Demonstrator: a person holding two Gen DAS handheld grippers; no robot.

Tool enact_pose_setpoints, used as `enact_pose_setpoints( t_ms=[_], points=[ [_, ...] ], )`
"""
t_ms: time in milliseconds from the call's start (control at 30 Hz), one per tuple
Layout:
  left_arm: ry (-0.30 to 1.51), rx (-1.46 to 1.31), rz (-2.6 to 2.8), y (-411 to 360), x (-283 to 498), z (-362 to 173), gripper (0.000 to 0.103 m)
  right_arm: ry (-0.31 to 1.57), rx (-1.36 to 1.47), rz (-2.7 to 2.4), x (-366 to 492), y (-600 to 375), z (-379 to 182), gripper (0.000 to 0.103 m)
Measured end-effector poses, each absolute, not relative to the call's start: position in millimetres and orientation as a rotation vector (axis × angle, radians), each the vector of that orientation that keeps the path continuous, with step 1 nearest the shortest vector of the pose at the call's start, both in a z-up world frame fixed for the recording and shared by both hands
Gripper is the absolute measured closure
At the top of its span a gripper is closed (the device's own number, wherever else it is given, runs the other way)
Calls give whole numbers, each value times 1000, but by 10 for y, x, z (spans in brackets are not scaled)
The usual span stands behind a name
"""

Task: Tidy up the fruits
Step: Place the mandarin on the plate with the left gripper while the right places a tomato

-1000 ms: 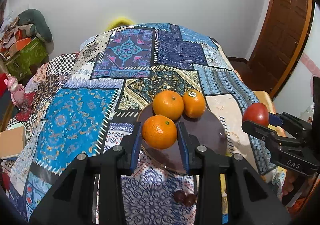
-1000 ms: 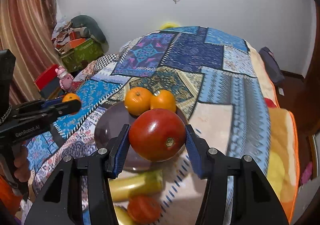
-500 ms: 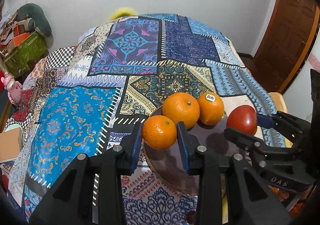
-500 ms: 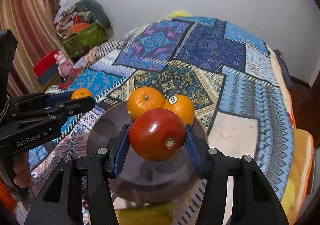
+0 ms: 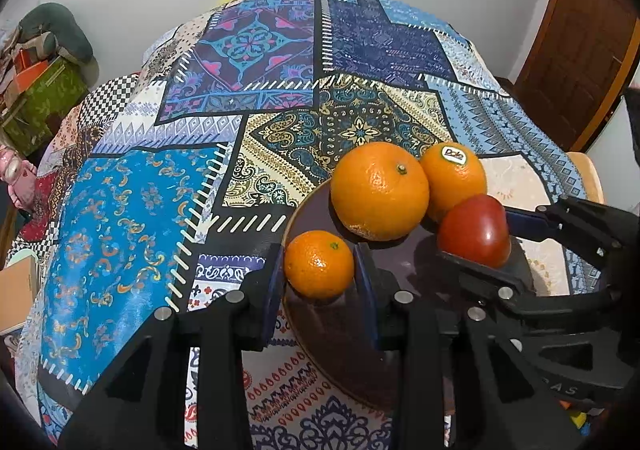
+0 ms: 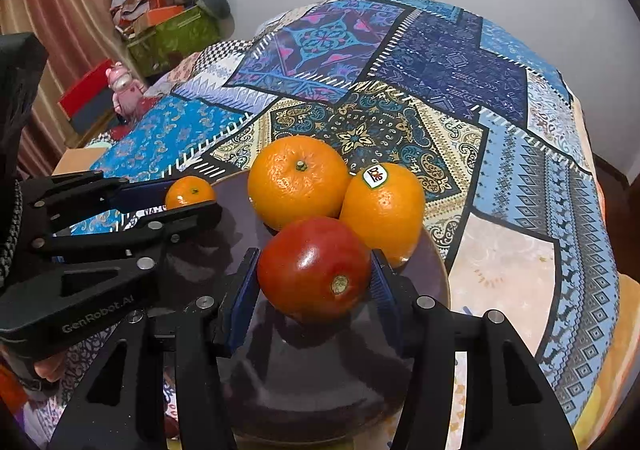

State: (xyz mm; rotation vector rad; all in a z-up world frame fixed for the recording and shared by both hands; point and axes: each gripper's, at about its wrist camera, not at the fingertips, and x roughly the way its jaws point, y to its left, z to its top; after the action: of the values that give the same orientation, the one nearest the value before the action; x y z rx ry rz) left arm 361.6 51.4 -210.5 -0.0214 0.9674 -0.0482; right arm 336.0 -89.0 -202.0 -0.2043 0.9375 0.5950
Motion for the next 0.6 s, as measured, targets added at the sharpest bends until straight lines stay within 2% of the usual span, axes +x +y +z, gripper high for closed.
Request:
enact_pose_setpoints(
  t_ms=[433, 500, 567, 600],
  points=[
    [978, -28, -52, 504, 3655, -2135, 68, 1003, -259, 614, 3415, -825, -2126, 53],
    [971, -28, -56, 503, 3631, -2107, 62, 1013, -263, 613, 3411, -821, -2143, 53],
    [959, -26, -56, 492, 3603, -2069, 52, 1009, -262, 609, 3393, -835, -2128, 53],
    [949, -21, -53, 480, 3584, -2034, 52, 1007, -263, 609, 3383, -839, -2122, 53]
  ],
)
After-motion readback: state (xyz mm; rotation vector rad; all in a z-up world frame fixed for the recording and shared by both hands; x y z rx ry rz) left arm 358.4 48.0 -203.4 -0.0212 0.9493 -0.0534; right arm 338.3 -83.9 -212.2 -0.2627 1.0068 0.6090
